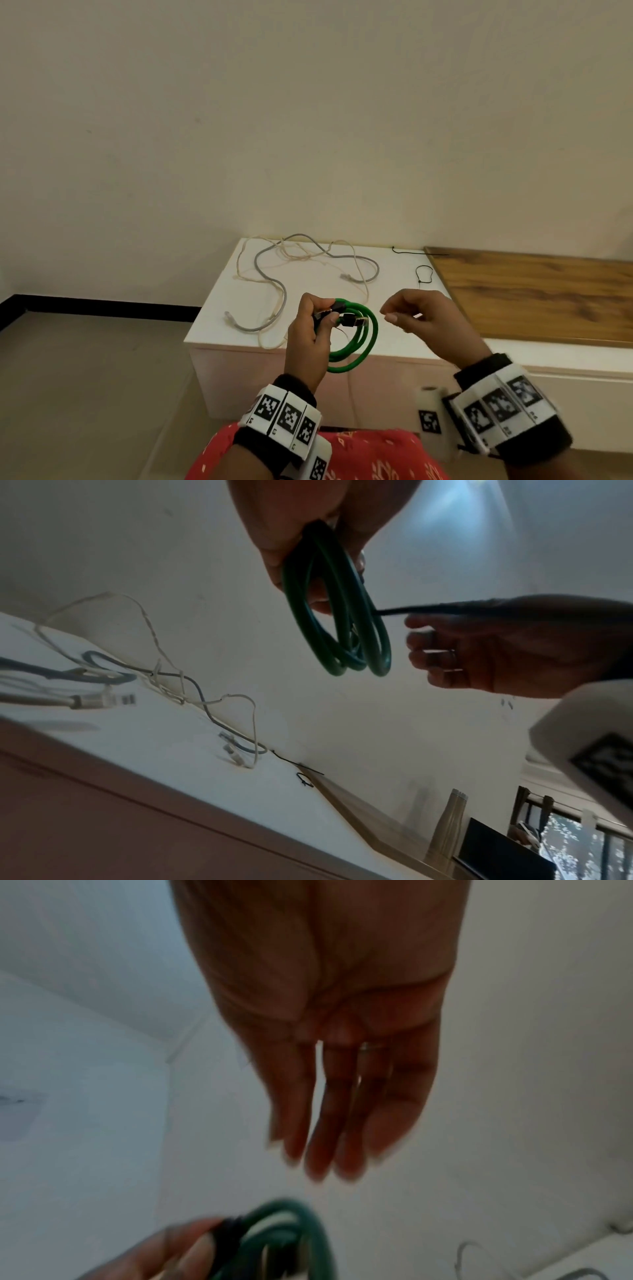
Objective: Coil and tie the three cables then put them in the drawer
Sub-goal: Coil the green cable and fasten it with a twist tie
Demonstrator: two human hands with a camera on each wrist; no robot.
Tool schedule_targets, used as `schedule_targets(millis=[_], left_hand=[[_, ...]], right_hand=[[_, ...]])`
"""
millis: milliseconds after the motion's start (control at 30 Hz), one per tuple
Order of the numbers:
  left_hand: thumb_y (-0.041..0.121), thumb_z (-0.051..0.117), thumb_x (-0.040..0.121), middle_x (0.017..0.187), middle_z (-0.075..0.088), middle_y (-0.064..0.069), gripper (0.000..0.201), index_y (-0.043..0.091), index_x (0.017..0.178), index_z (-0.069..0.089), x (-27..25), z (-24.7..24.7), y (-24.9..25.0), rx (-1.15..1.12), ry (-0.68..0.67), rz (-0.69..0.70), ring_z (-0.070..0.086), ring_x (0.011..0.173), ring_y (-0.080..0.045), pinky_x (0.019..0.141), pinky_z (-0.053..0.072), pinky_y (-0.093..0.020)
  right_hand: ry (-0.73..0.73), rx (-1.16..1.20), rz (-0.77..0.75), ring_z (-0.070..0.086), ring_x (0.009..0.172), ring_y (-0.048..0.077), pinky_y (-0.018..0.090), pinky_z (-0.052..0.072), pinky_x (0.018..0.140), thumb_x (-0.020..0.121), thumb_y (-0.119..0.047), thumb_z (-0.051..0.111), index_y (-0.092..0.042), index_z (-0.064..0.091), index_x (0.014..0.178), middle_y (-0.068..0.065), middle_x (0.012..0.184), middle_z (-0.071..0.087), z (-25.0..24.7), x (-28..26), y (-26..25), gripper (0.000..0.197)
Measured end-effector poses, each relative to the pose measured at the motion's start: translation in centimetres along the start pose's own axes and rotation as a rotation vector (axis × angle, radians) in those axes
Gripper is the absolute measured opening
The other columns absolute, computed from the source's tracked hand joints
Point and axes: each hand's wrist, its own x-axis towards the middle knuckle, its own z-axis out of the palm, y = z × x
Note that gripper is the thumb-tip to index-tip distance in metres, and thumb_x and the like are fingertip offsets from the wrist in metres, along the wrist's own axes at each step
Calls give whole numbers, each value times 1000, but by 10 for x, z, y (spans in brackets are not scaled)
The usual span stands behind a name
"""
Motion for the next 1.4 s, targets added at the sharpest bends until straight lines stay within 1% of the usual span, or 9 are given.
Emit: schedule_targets(millis=[133,267,400,533,667,900,1033,1233,1400], left_hand=[[-3,47,89,84,60,11,30,27,84,47,6,-14,-3,31,23,-3,55,63,9,62,46,-10],[-4,46,89,89,62,8,27,22,83,46,11,-20,-4,-18,27,-18,56,57,4,56,46,-11],[-7,46,89,88,63,1,23,15,84,47,8,-10,-1,-88,-52,-27,59,60,-1,56,50,-17],[0,49,87,86,63,-9,11,10,86,46,1,-4,3,-205,-171,-43,65,64,-12,56,54,-23],[8,50,81,82,64,-11,6,10,84,46,-3,-8,8,-316,-207,-81,66,61,-16,56,55,-25],[-5,47,88,84,62,-14,15,9,85,46,-6,-2,11,-337,-243,-85,67,64,-18,57,56,-26],[-6,48,88,83,63,-9,16,10,85,47,-5,1,13,-329,-219,-86,67,64,-15,56,57,-26],[-9,45,88,87,62,-11,18,9,85,46,-4,-2,12,-289,-243,-92,66,69,-15,57,57,-26],[7,51,83,84,63,-9,7,10,85,46,-8,-1,13,-276,-289,-94,62,59,-17,47,49,-23]], right_hand=[[-406,-66,150,67,84,9,27,51,84,78,-9,69,-33,69,72,-3,80,73,-40,-3,16,25],[-334,-58,155,64,83,14,20,49,74,82,-6,64,-24,68,76,0,83,72,-50,12,19,20],[-248,325,129,65,89,13,20,53,75,90,-1,49,-15,64,91,2,95,69,-12,38,17,21],[-466,588,119,68,78,15,25,57,71,85,2,48,-8,62,105,7,93,70,19,51,16,27],[-574,772,150,68,76,20,29,56,72,77,1,49,-9,71,94,7,84,73,26,52,20,30],[-568,967,195,65,55,17,20,51,42,72,10,46,-11,70,79,9,69,70,31,44,29,33],[-475,986,199,63,49,16,21,50,41,70,7,48,-11,67,65,10,61,67,35,39,30,26],[-377,964,259,64,53,17,24,55,51,69,-1,52,-2,60,73,8,62,66,42,37,34,9],[-305,1046,292,59,46,12,22,53,50,80,-1,52,-1,55,72,3,51,62,41,35,29,9]])
